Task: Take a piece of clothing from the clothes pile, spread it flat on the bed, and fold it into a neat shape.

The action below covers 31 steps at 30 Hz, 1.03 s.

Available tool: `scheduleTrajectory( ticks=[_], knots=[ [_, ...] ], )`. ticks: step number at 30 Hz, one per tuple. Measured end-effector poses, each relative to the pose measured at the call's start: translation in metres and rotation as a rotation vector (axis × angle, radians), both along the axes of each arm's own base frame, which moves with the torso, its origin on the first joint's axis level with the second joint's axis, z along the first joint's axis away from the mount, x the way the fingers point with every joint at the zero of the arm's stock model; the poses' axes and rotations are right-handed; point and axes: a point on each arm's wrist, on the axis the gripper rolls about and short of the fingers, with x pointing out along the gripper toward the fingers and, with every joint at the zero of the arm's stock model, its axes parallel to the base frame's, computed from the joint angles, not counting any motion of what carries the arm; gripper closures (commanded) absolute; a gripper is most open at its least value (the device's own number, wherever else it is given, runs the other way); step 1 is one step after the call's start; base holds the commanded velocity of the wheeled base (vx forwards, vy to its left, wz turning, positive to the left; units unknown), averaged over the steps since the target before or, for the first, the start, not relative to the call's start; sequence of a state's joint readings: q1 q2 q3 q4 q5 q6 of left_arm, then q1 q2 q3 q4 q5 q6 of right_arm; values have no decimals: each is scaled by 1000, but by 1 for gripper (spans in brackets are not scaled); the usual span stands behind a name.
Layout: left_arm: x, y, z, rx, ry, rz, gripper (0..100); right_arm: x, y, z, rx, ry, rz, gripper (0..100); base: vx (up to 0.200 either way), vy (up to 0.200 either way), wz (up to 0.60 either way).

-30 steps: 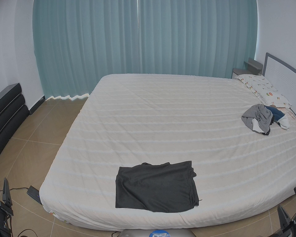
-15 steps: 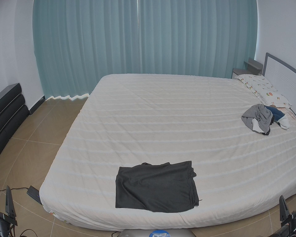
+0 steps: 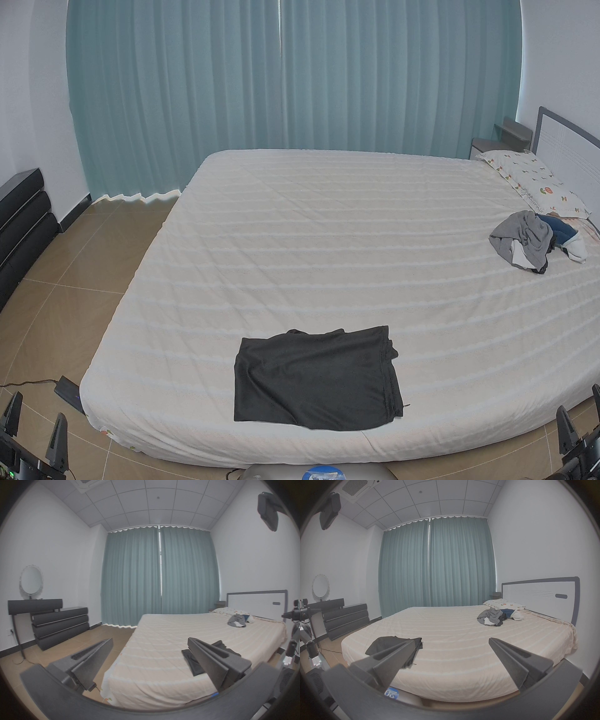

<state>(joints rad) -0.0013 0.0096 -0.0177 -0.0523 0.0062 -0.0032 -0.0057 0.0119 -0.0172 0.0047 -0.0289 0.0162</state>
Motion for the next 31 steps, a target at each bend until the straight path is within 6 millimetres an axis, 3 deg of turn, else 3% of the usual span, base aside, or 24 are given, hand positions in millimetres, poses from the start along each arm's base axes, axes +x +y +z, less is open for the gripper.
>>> scheduleTrajectory(
  ticks=[31],
  knots=[
    [0,0,-6,-3,62,17,0,0,0,1,4,-8,6,0,0,0,0]
  ],
)
